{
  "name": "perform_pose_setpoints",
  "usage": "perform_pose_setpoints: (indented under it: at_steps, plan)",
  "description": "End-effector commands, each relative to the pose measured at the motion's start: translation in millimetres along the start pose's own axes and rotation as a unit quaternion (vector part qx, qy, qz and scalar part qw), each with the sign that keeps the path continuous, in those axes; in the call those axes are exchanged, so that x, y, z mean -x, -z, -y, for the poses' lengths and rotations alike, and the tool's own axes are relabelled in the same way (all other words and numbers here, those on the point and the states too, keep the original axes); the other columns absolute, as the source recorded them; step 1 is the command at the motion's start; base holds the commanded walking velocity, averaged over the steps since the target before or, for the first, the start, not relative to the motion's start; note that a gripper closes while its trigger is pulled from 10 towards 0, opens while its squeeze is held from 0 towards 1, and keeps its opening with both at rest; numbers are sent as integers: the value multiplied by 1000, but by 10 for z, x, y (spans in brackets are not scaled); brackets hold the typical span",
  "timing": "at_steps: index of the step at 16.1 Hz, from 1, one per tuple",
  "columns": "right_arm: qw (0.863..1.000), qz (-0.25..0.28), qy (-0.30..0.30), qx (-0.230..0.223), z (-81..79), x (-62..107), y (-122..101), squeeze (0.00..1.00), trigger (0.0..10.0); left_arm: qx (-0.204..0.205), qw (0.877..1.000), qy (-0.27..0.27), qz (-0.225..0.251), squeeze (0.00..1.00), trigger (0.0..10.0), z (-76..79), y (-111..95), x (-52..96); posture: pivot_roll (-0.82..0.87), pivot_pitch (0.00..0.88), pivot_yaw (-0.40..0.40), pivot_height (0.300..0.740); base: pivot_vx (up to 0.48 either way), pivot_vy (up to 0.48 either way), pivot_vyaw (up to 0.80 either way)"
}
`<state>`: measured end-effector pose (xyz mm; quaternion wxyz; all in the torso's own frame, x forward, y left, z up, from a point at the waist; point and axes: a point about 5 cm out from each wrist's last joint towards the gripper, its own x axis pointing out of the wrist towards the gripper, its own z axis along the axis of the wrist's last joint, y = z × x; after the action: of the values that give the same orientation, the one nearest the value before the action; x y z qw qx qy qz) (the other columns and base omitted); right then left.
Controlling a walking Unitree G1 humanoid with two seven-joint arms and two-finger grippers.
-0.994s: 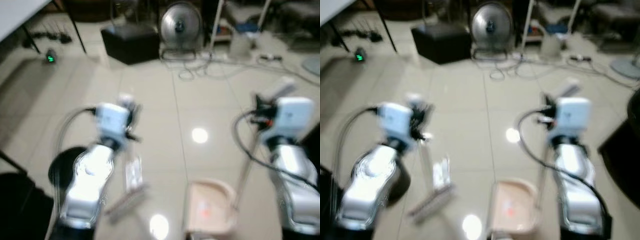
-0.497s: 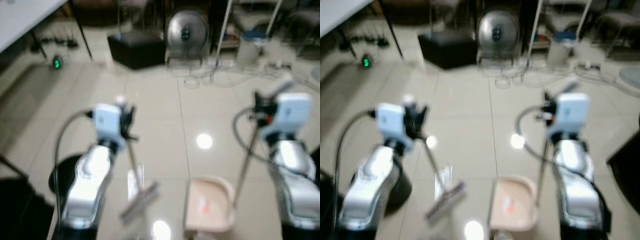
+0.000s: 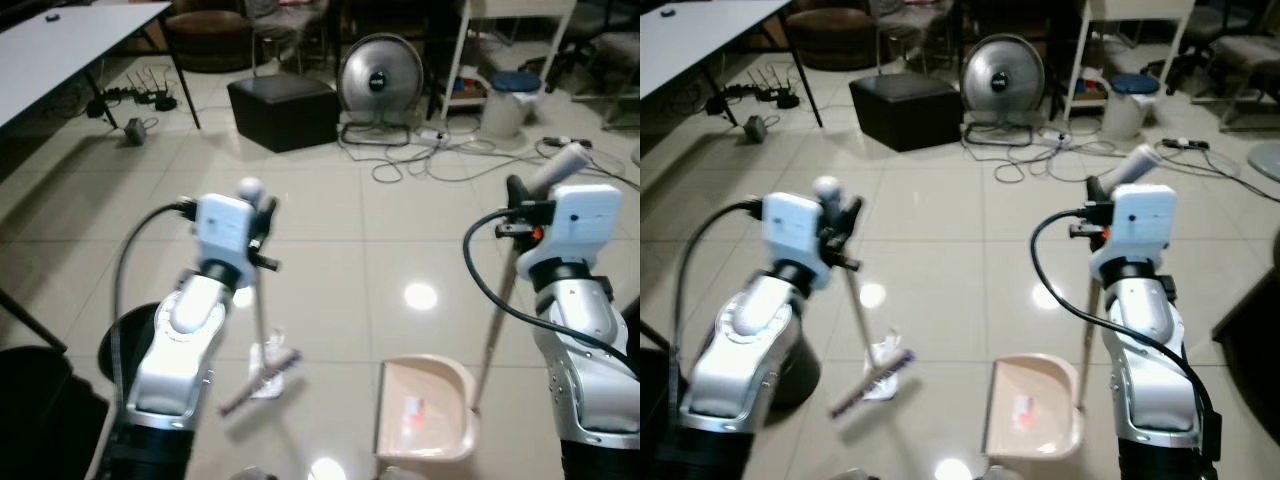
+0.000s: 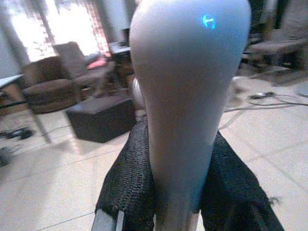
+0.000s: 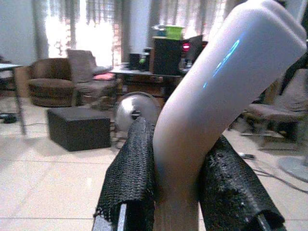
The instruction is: Sweep floor
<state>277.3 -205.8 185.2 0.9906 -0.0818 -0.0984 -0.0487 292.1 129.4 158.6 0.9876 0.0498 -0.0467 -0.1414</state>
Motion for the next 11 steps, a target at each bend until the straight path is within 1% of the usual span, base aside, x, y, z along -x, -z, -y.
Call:
perform_pose_setpoints:
  at_steps: [1, 3, 6, 8, 10, 11]
  plan:
    - [1000, 27, -1, 5, -20, -33, -100, 0, 10000, -9, 1000, -2, 13, 0, 10000, -52, -56, -20, -111, 8, 44, 740, 0, -480, 0]
    - [999, 33, -7, 16, -7, -42, -123, 0, 10000, -9, 1000, -4, 9, 0, 10000, -78, -46, -32, -115, 6, 44, 740, 0, -480, 0]
    - [999, 40, -4, 14, 56, -55, -139, 0, 10000, -9, 1000, -10, 8, 0, 10000, -88, -36, -39, -120, 5, 43, 740, 0, -480, 0]
    - [997, 50, -6, 51, 92, -88, -150, 0, 10000, -7, 1000, -9, 9, 0, 10000, -74, -36, -51, -120, 6, 41, 740, 0, -480, 0]
    - [997, 55, 0, 54, 117, -92, -172, 0, 10000, -4, 1000, -4, 10, 0, 10000, -56, -41, -60, -130, 9, 52, 740, 0, -480, 0]
    - [998, 49, -4, 44, 110, -65, -151, 0, 10000, -15, 1000, 8, 16, 0, 10000, -31, -58, -63, -131, 8, 53, 740, 0, -480, 0]
